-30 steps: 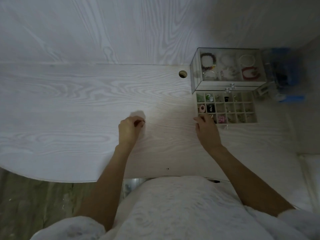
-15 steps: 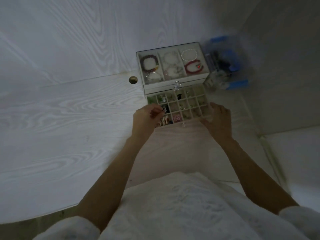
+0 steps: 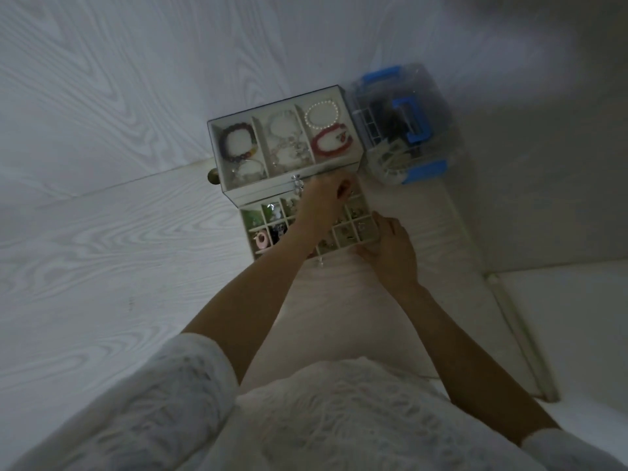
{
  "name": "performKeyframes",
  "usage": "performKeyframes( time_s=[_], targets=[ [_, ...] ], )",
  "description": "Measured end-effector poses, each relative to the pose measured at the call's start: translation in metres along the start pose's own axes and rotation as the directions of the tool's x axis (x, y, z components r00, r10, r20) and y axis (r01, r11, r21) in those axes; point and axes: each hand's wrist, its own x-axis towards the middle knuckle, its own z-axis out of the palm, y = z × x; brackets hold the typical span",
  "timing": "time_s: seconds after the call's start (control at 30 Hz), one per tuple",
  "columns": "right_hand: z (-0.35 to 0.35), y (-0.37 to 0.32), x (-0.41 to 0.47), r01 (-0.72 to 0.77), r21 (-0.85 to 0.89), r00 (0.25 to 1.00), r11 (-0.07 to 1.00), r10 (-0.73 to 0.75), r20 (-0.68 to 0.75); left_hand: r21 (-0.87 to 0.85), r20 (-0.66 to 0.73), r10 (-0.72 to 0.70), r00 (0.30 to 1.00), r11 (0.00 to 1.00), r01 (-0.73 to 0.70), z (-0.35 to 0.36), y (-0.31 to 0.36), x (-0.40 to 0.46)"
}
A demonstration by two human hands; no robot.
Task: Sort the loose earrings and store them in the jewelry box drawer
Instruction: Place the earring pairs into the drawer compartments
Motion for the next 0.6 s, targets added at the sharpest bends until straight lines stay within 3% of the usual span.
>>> performKeyframes(
  time_s=[0.27,0.47,0.6],
  targets=[
    [-0.003,-0.002,0.000,-0.014,0.031,1.000,0.999,0.014,-0.001,0.053,0.071,-0.018,0.997,0.998,0.015,0.018,-0.012,0.015],
    [-0.005,-0.004,-0.001,-0.029,0.026,0.999,0.999,0.028,0.021,0.042,0.155,0.112,0.982,0.992,-0.120,0.012,-0.024,-0.005],
    [-0.004,-0.006,-0.010,-0.062,0.091,0.998,0.994,0.063,-0.009,0.080,0.118,0.202,0.972,0.974,-0.212,-0.012,-0.026,-0.046]
  ],
)
